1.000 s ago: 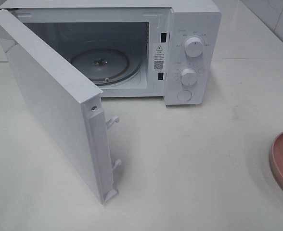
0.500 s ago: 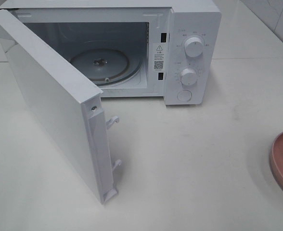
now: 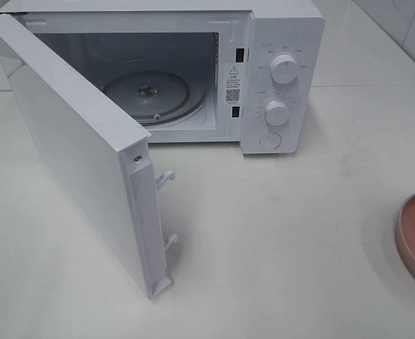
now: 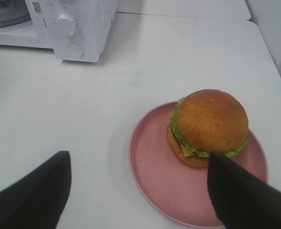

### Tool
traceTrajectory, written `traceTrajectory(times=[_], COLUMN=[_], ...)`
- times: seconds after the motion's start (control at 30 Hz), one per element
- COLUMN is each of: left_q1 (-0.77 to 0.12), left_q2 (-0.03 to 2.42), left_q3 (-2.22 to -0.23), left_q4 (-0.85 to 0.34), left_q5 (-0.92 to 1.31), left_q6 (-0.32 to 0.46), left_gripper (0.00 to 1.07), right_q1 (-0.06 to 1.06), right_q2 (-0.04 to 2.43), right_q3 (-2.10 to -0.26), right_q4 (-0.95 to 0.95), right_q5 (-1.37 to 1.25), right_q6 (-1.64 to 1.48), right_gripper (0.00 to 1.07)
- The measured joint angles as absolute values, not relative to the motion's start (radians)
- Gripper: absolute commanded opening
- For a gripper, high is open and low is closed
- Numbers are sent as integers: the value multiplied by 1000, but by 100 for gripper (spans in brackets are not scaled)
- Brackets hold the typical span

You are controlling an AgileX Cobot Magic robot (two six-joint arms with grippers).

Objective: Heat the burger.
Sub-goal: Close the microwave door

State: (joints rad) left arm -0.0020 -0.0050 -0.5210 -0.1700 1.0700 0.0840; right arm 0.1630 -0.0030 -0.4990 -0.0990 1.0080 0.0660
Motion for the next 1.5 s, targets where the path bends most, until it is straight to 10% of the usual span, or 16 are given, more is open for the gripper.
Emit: traceTrajectory(times=[0.37, 0.8, 1.5], left_q1=[-2, -2, -2], left_q2=[1, 274, 589], left_q3=[-541, -549, -324], left_q4=[-169, -187, -239], left_q5=[1046, 861, 47], left_q6=[84, 84, 228], left_gripper=[94, 3, 0], right_q1=[163, 163, 163], right_q2=[-3, -3, -3], right_q3=[-499, -499, -499], right_q4=[-99, -99, -99], right_q5=[1008, 1008, 1008], right_q6=[66, 66, 66], right_gripper=[76, 76, 76])
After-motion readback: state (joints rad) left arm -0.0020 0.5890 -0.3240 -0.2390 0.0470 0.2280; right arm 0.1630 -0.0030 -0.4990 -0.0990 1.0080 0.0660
